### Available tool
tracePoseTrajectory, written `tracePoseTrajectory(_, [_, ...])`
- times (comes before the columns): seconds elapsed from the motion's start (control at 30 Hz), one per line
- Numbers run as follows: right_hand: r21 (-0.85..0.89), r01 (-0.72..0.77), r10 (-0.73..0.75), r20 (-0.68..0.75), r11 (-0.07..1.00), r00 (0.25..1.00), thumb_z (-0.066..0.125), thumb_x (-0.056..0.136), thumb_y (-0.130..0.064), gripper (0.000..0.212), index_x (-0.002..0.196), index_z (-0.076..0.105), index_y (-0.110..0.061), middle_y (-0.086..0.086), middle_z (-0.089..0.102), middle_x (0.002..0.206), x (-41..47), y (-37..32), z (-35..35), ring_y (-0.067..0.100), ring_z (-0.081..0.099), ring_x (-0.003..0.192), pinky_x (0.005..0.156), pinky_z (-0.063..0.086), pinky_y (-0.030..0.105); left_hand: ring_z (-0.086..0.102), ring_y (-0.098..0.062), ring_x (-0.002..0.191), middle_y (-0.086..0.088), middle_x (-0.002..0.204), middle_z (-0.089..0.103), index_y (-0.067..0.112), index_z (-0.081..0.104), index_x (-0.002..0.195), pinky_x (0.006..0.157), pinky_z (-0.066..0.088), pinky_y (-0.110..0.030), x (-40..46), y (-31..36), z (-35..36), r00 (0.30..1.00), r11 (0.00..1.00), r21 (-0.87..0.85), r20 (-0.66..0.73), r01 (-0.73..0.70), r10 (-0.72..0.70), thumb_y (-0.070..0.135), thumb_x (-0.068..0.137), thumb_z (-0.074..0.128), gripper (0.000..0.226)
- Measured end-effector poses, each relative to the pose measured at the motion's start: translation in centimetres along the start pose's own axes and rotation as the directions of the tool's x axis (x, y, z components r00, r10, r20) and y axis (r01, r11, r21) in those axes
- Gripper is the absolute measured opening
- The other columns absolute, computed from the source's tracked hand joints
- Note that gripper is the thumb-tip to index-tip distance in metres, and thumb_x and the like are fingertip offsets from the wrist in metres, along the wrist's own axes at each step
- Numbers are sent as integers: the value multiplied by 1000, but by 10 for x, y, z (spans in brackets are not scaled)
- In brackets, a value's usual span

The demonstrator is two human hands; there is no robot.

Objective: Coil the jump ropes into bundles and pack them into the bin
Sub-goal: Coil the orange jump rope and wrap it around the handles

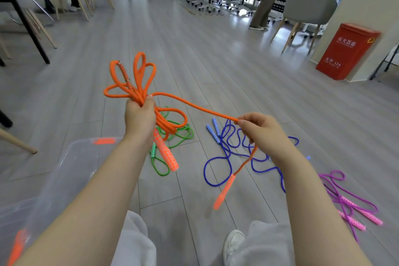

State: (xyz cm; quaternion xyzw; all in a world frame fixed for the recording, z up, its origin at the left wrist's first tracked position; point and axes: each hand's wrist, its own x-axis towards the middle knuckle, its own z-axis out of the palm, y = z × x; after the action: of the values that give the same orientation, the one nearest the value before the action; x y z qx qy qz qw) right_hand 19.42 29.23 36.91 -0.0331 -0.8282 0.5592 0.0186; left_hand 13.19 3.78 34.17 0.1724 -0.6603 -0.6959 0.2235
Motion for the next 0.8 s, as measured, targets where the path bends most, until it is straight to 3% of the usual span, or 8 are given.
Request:
tracePoseTrajectory(0.1, [89, 52, -47, -63, 995, 997, 55, 96, -14, 17, 93, 71, -18, -7, 56, 64, 1, -6, 13, 16, 45, 64, 64, 40, 33, 55, -19, 58, -5, 66, 54, 16, 54, 77, 60, 47, -29, -9, -4, 8, 972, 993, -6, 201, 121, -117, 16, 96, 52, 19])
tracePoseTrajectory(0.2, [236, 138, -105, -148, 962, 983, 54, 98, -12, 16, 96, 68, -18, -5, 57, 64, 0, -11, 23, 11, 47, 56, 57, 43, 28, 55, -18, 53, -5, 62, 54, 13, 54, 76, 52, 48, -26, -24, -2, 16, 901, 980, 26, 389, 198, -193, 16, 97, 51, 22])
tracePoseTrajectory(0.3, [354, 187, -124, -192, 916, 973, 54, 99, -14, 13, 100, 67, -18, 1, 54, 63, -2, -16, 27, 11, 43, 49, 47, 39, 22, 57, -18, 52, -4, 62, 56, 11, 55, 77, 49, 48, -25, -39, 3, 23, 839, 975, 55, 501, 214, -213, 16, 98, 51, 21])
tracePoseTrajectory(0.4, [344, 202, -136, -208, 917, 969, 58, 97, -17, 13, 99, 70, -22, -1, 50, 59, -2, -17, 32, 7, 40, 48, 45, 35, 18, 58, -18, 59, -1, 70, 58, 13, 56, 83, 53, 50, -26, -49, 4, 27, 788, 976, 52, 582, 212, -202, 19, 99, 51, 18])
tracePoseTrajectory(0.57, [287, 191, -160, -128, 939, 979, 50, 99, -9, 26, 105, 71, -23, -4, 55, 68, -3, -15, 41, 5, 43, 56, 52, 38, 17, 61, -16, 63, -1, 75, 61, 14, 58, 88, 73, 54, -40, -58, 0, 31, 743, 988, 87, 651, 131, -156, 27, 99, 53, 17])
tracePoseTrajectory(0.7, [248, 160, -155, -42, 955, 987, 47, 98, -4, 34, 107, 71, -26, -10, 65, 83, -7, -15, 48, 0, 55, 64, 66, 46, 20, 61, -17, 69, -1, 77, 60, 16, 60, 92, 75, 54, -42, -61, -1, 32, 723, 991, 64, 679, 119, -131, 31, 99, 54, 17])
tracePoseTrajectory(0.8, [171, 195, -188, -56, 966, 981, 53, 97, -7, 31, 103, 72, -30, -6, 73, 99, -5, -13, 53, 17, 69, 92, 87, 56, 37, 59, -17, 71, 1, 76, 60, 20, 60, 91, 73, 53, -41, -61, -1, 30, 700, 992, 48, 704, 118, -118, 34, 98, 53, 17])
